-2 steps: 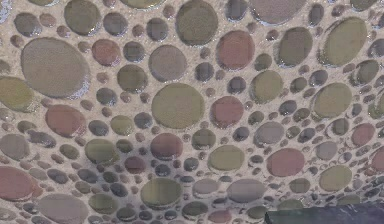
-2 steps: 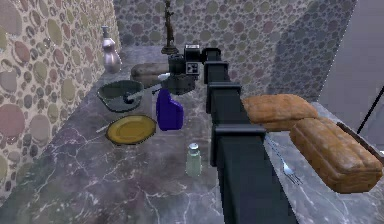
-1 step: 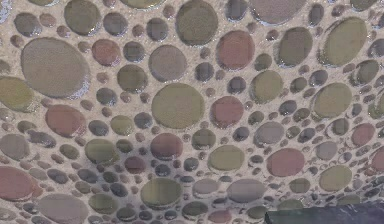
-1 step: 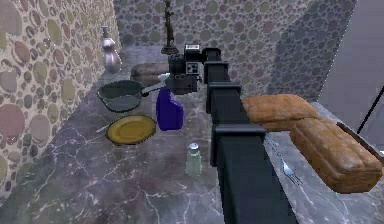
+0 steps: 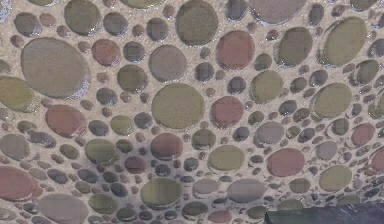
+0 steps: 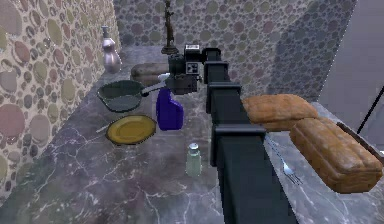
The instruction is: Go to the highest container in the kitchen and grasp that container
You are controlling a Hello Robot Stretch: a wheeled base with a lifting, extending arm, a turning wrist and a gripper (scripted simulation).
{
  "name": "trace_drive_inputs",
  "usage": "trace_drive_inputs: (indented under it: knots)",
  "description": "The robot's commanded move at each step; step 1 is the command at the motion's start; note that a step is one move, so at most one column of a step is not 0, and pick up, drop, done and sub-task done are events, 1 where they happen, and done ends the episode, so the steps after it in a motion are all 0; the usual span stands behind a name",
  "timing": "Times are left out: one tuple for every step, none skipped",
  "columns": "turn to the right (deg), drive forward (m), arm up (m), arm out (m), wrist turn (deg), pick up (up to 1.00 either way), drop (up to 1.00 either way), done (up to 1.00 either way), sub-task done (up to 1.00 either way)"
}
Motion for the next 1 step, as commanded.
trace_drive_inputs:
  knots:
    - [0.0, 0.00, 0.00, 0.00, 0.0, 0.00, 0.00, 1.00, 0.00]
